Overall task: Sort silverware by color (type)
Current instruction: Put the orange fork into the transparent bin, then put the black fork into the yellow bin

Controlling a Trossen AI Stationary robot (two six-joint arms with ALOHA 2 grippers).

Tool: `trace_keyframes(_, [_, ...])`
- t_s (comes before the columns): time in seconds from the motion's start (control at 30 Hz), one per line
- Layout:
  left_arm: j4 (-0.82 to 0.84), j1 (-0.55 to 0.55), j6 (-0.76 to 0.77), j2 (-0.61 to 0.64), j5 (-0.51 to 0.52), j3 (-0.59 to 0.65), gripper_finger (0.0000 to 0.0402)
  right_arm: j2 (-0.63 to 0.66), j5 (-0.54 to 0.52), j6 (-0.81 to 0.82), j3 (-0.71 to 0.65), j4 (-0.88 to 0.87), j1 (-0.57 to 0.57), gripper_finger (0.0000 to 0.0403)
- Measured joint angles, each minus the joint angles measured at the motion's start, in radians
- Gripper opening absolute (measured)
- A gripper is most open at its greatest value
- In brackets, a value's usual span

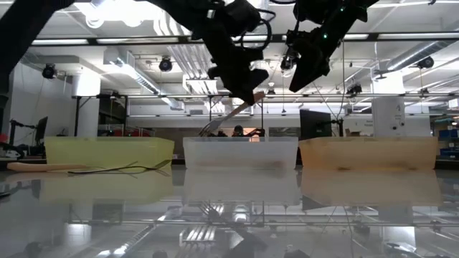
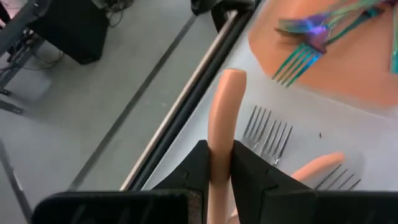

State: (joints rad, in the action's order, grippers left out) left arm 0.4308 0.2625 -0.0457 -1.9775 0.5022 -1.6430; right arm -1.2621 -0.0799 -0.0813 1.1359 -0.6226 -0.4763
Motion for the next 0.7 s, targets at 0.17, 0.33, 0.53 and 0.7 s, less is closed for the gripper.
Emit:
trace_keyframes(0.17, [0.198,0.004,-0.007,-0.093,-0.015,-0.136,0.0038,0.000,0.000,-0.010,-0.016,0.000,0.000,0.0121])
trace_keyframes(0.33, [0.296,0.003,-0.048,-0.171,-0.018,-0.233,0.0064,0.000,0.000,-0.040,-0.032,0.000,0.000,0.0121])
trace_keyframes(0.53, [0.319,0.001,-0.060,-0.191,-0.025,-0.260,0.0086,0.000,-0.001,-0.042,-0.056,-0.001,0.000,0.0121])
trace_keyframes(0.7, [0.391,-0.008,-0.028,-0.155,-0.025,-0.237,0.0091,0.000,-0.001,-0.042,-0.066,-0.016,0.000,0.0121])
